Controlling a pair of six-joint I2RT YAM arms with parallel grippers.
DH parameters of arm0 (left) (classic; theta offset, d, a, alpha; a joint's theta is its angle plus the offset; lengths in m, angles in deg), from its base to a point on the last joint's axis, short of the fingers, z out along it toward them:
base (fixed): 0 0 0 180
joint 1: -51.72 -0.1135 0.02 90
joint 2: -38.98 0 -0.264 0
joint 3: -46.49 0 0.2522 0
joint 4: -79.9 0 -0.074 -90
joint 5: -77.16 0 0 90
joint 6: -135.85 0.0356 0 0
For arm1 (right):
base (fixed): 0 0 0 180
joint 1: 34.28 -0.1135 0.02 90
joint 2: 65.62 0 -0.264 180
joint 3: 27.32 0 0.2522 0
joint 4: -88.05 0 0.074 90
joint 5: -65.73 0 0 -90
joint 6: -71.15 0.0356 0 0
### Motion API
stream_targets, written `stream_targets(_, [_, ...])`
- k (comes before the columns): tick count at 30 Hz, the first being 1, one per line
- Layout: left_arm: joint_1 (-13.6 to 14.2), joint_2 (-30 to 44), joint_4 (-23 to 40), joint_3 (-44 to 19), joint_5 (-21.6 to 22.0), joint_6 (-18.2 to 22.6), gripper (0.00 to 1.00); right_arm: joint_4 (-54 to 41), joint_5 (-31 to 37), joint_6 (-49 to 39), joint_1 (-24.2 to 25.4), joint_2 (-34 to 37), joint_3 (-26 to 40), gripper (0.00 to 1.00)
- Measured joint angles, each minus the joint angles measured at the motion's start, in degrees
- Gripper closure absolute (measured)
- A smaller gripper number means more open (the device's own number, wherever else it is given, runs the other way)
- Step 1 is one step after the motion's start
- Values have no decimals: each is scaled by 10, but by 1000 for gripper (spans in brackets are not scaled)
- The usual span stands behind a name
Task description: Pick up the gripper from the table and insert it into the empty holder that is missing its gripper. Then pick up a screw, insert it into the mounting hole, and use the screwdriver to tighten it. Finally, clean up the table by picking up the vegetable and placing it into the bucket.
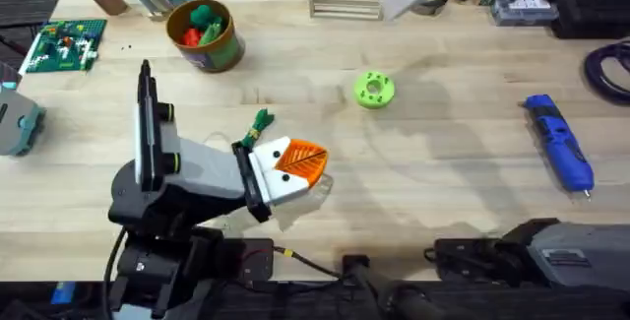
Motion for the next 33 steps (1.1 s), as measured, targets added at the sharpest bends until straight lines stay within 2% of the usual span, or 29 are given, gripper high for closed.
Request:
stream_targets(10, [0, 0, 0, 0, 0, 0, 983, -59, 31, 4, 108, -48, -11, 108])
stream_targets(23, [0, 0, 0, 0, 0, 0, 983, -47, 49, 6, 262, -173, -180, 107])
stream_targets(33, [0, 0, 0, 0, 0, 0, 983, -40, 79, 6, 399, -181, -196, 108])
